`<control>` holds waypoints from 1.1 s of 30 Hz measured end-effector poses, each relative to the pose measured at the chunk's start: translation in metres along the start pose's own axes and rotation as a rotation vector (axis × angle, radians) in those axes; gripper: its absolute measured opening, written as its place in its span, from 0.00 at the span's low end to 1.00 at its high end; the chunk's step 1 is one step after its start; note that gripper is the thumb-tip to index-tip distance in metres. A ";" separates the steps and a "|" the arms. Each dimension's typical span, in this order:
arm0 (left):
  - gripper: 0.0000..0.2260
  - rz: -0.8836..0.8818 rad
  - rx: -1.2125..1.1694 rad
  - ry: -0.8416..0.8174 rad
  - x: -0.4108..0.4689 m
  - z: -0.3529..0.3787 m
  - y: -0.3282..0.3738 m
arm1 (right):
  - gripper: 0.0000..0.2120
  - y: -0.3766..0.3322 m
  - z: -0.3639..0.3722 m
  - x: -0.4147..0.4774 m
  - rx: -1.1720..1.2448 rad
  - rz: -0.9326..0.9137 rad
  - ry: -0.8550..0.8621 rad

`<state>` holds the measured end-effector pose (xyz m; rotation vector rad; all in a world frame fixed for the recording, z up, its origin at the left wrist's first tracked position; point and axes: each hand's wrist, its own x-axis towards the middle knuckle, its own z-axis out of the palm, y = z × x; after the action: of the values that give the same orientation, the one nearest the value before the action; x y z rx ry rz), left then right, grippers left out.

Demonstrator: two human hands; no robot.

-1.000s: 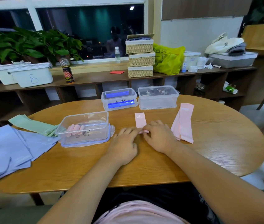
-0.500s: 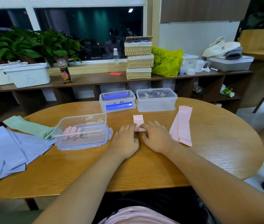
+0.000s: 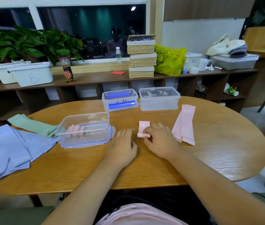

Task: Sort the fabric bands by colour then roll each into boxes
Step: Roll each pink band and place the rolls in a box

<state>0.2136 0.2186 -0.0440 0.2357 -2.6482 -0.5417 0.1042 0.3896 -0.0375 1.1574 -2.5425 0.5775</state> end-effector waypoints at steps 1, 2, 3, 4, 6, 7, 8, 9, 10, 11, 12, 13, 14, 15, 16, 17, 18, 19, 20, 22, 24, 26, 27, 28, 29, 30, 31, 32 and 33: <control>0.24 0.001 -0.003 -0.005 -0.001 0.000 0.001 | 0.12 -0.004 -0.003 -0.011 0.006 -0.018 0.012; 0.24 0.002 -0.004 -0.007 -0.002 0.000 0.001 | 0.11 -0.008 -0.006 -0.021 0.009 -0.034 0.025; 0.24 0.004 -0.002 -0.008 -0.003 -0.001 0.002 | 0.11 -0.012 -0.009 -0.030 0.009 -0.044 0.031; 0.25 0.007 -0.002 -0.007 -0.004 -0.002 0.003 | 0.10 -0.015 -0.012 -0.038 0.008 -0.050 0.026; 0.25 0.014 -0.004 -0.011 -0.009 -0.004 0.005 | 0.10 -0.019 -0.017 -0.051 0.004 -0.056 0.007; 0.25 0.018 -0.010 -0.016 -0.012 -0.005 0.006 | 0.10 -0.019 -0.018 -0.056 0.008 -0.057 0.007; 0.25 0.028 -0.021 -0.020 -0.017 -0.007 0.007 | 0.09 -0.019 -0.019 -0.060 0.015 -0.059 0.013; 0.25 0.046 -0.035 -0.018 -0.022 -0.008 0.007 | 0.09 -0.019 -0.020 -0.063 0.021 -0.062 0.020; 0.25 0.064 -0.046 -0.013 -0.026 -0.010 0.007 | 0.09 -0.019 -0.019 -0.064 0.023 -0.067 0.021; 0.24 0.082 -0.053 -0.009 -0.030 -0.011 0.007 | 0.09 -0.019 -0.019 -0.065 0.023 -0.070 0.017; 0.23 0.105 -0.061 -0.008 -0.034 -0.013 0.007 | 0.09 -0.018 -0.019 -0.065 0.024 -0.070 0.015; 0.22 0.138 -0.073 -0.016 -0.037 -0.015 0.008 | 0.09 -0.018 -0.019 -0.065 0.026 -0.068 0.015; 0.21 0.181 -0.088 -0.030 -0.039 -0.017 0.009 | 0.09 -0.018 -0.019 -0.065 0.026 -0.066 0.016; 0.20 0.226 -0.100 -0.048 -0.041 -0.019 0.010 | 0.09 -0.018 -0.019 -0.065 0.026 -0.065 0.018; 0.19 0.269 -0.101 -0.064 -0.042 -0.020 0.012 | 0.09 -0.019 -0.019 -0.065 0.024 -0.065 0.023; 0.18 0.306 -0.094 -0.074 -0.042 -0.021 0.013 | 0.09 -0.019 -0.020 -0.066 0.020 -0.066 0.028; 0.17 0.331 -0.082 -0.081 -0.043 -0.021 0.013 | 0.09 -0.019 -0.020 -0.066 0.015 -0.066 0.028; 0.17 0.342 -0.070 -0.085 -0.043 -0.020 0.014 | 0.10 -0.020 -0.021 -0.066 0.011 -0.064 0.025; 0.17 0.343 -0.062 -0.087 -0.042 -0.020 0.014 | 0.10 -0.020 -0.021 -0.066 0.008 -0.060 0.019; 0.18 0.333 -0.055 -0.097 -0.042 -0.019 0.013 | 0.12 -0.020 -0.021 -0.066 0.007 -0.051 0.013; 0.19 0.328 -0.036 -0.111 -0.040 -0.018 0.013 | 0.13 -0.021 -0.023 -0.065 0.024 -0.044 0.029; 0.20 0.318 -0.005 -0.116 -0.040 -0.017 0.014 | 0.12 -0.021 -0.025 -0.065 0.077 -0.043 0.060; 0.21 0.310 0.009 -0.115 -0.039 -0.016 0.014 | 0.10 -0.021 -0.026 -0.065 0.101 -0.049 0.074; 0.22 0.302 0.020 -0.116 -0.039 -0.015 0.014 | 0.09 -0.020 -0.026 -0.065 0.112 -0.055 0.081; 0.22 0.294 0.027 -0.120 -0.039 -0.014 0.014 | 0.09 -0.020 -0.025 -0.065 0.111 -0.062 0.078; 0.23 0.286 0.030 -0.123 -0.038 -0.014 0.013 | 0.09 -0.019 -0.024 -0.065 0.102 -0.065 0.065; 0.25 0.279 0.025 -0.122 -0.038 -0.013 0.012 | 0.10 -0.018 -0.022 -0.065 0.088 -0.063 0.049; 0.26 0.268 0.009 -0.115 -0.039 -0.013 0.012 | 0.11 -0.017 -0.021 -0.064 0.075 -0.057 0.037; 0.27 0.257 -0.011 -0.102 -0.039 -0.014 0.012 | 0.13 -0.016 -0.020 -0.064 0.067 -0.049 0.030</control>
<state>0.2533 0.2345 -0.0422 -0.1378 -2.7164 -0.4945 0.1592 0.4310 -0.0427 1.2199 -2.4798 0.6682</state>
